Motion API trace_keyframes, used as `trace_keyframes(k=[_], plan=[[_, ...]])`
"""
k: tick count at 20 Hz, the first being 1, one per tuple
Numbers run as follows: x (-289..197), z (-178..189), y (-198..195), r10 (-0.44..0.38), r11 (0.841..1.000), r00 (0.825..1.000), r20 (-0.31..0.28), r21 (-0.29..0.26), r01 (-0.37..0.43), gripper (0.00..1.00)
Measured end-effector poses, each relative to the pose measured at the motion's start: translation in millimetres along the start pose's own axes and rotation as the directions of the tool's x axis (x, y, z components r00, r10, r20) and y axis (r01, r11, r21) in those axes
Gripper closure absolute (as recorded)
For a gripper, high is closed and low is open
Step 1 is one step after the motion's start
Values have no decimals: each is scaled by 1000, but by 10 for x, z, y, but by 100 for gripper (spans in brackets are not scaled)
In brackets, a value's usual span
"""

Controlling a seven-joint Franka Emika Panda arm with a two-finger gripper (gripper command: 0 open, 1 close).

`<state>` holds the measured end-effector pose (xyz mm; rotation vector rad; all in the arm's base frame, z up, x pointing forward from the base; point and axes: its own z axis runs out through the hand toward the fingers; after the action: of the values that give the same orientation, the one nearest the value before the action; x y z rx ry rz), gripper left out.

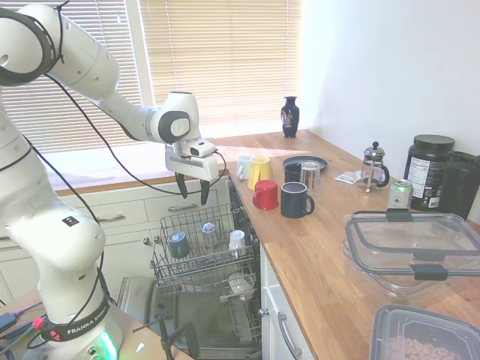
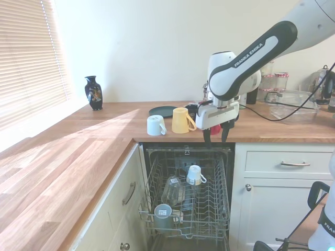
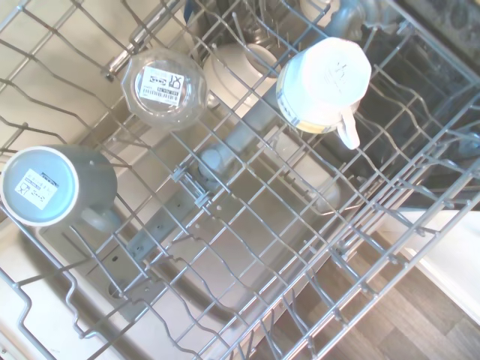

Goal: Move a mug from dishwasher to table

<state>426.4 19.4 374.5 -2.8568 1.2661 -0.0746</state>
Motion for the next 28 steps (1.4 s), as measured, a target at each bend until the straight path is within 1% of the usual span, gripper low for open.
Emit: trace_keyframes(k=[5,9,11,13,16,19,24,26,28], plan=[[-41,66,14,-21,1000,1000,-7,-5,21,0],[-213,210,-8,-80,997,997,-21,-8,80,0],[-330,293,-22,-127,992,992,-23,-17,126,0],[-524,383,-91,-187,982,982,-31,-30,186,0],[-873,474,-293,-282,959,959,-38,-33,281,0],[-1082,626,-428,-351,936,936,-41,-41,349,0],[-1164,1026,-621,-425,904,904,-45,-67,421,0],[-1174,1159,-740,-439,896,898,-36,-82,436,0],[-1202,1273,-867,-455,888,890,-17,-84,452,0]])
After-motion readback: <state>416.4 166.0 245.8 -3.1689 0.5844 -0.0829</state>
